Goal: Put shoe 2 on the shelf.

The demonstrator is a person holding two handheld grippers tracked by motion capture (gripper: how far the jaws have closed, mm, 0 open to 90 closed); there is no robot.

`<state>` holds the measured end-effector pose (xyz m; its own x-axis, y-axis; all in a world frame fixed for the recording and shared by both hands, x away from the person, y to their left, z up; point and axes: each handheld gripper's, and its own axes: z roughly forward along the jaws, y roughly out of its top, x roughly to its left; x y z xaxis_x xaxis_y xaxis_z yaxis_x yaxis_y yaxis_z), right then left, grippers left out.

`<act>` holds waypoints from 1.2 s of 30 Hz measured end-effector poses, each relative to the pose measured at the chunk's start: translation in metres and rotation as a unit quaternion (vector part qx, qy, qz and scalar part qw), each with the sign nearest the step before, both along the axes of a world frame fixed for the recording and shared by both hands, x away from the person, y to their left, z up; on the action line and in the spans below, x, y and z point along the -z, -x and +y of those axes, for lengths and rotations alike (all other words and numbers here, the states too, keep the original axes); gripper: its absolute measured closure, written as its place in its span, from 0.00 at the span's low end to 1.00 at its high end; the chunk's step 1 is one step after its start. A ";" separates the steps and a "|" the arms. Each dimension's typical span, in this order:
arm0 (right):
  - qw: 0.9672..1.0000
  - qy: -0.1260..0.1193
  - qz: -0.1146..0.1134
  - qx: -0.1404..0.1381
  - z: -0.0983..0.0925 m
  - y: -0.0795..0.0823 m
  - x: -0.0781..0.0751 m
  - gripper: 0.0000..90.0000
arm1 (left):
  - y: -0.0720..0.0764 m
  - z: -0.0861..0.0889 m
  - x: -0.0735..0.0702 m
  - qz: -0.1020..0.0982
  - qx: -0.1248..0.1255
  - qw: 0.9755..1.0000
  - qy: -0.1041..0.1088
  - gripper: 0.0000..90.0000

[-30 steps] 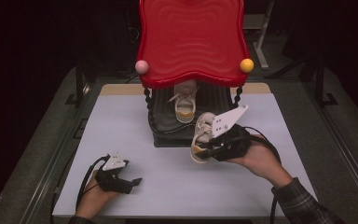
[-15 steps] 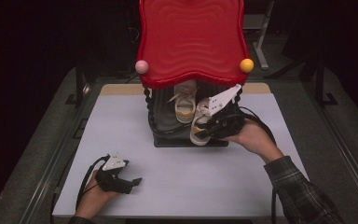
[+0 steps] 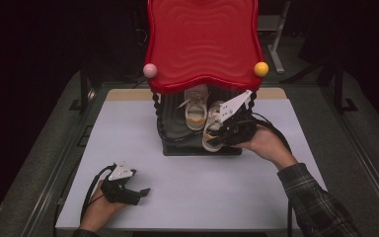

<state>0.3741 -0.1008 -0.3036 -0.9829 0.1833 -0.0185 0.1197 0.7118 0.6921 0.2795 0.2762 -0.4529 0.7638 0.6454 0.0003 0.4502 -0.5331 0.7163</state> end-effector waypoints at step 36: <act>0.983 -0.103 0.003 0.153 -0.054 0.034 0.027 0.99 | -0.038 -0.105 -0.089 -0.041 0.079 0.995 0.045 1.00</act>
<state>0.3397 -0.1551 -0.3304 -0.8808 0.4702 0.0560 0.3114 0.4859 0.8167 0.3178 0.1714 -0.3639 0.8557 0.5173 0.0136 0.3042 -0.5243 0.7954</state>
